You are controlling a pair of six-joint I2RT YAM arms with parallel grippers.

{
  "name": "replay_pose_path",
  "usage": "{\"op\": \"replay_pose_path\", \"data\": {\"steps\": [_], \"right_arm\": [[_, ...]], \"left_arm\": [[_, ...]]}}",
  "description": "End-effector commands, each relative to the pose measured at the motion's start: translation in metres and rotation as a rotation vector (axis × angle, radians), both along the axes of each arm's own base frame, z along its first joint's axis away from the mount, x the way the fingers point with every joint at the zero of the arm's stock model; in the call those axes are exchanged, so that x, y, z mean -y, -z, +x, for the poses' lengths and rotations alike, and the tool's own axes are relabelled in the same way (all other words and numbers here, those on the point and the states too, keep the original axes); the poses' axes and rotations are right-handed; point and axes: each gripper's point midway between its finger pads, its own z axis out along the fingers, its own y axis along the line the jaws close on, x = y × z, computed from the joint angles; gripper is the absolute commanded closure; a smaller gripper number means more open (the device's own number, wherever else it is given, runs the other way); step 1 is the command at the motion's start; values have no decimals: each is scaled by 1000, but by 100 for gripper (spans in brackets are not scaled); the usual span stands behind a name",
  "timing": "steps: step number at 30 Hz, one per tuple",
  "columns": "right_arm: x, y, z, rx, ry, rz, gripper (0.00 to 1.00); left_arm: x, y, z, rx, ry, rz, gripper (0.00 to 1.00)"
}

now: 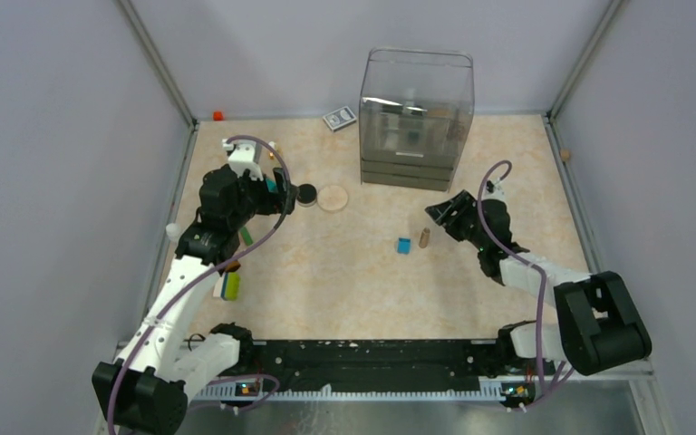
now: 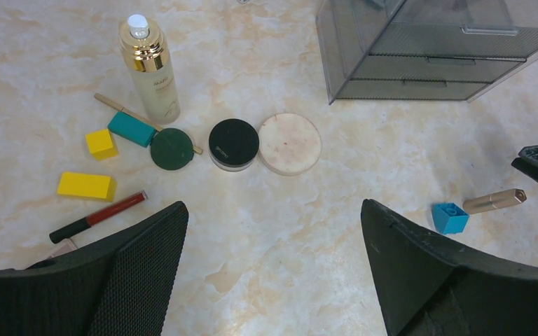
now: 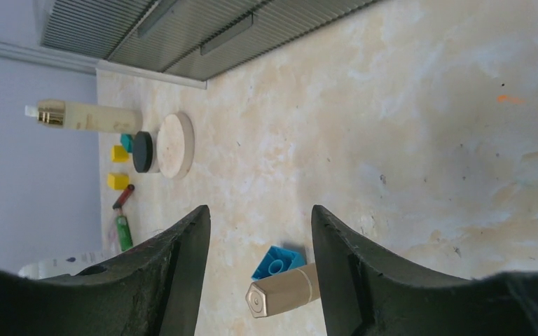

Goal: Organize the makeup
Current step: Move the makeup to the center of the board.

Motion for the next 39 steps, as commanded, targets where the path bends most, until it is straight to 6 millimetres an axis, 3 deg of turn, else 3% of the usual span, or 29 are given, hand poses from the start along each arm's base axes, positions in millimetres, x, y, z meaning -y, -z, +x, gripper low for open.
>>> {"op": "replay_pose_path", "data": {"steps": [1, 10, 15, 19, 24, 26, 28, 32, 39], "right_arm": [[-12, -21, 15, 80, -7, -30, 46], [-3, 10, 13, -13, 42, -78, 47], [-8, 31, 8, -69, 36, -32, 56], [-32, 27, 4, -71, -45, 17, 60], [-80, 10, -11, -56, -176, 75, 61], [-89, 4, -14, -45, -198, 86, 61], [-84, 0, -12, -34, -172, 68, 61], [-53, 0, -5, -27, -58, -91, 60], [-19, 1, -14, -41, 17, -252, 59]], "left_arm": [[0, -8, 1, 41, 3, 5, 2], [5, -2, 2, 21, 31, 4, 2], [6, 0, 2, 14, 39, 4, 2], [7, 1, 2, 12, 44, 3, 1], [8, 2, 2, 7, 47, 3, 1], [8, 2, 2, 6, 49, 3, 1], [8, 3, 2, 5, 47, 4, 1], [7, 3, 2, 7, 43, 6, 1], [7, 3, 2, 5, 45, 6, 1]]}}
